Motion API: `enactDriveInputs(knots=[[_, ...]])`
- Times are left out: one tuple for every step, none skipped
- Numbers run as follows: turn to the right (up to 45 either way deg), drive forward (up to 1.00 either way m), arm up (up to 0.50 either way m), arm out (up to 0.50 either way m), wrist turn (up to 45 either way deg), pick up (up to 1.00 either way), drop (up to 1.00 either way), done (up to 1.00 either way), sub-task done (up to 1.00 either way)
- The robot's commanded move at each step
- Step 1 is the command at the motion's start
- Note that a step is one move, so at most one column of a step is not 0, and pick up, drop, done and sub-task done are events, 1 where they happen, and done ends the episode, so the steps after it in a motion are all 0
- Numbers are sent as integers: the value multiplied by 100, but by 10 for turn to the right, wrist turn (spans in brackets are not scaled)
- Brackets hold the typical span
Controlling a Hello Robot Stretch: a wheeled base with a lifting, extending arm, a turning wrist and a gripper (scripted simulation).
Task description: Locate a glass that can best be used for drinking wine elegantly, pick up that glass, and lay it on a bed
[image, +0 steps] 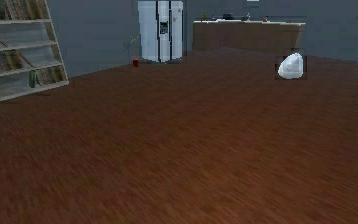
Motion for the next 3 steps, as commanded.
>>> enactDriveInputs(knots=[[0,0,0,0,450,0,0,0,0],[0,0,0,0,450,0,0,0,0],[0,0,0,0,450,0,0,0,0]])
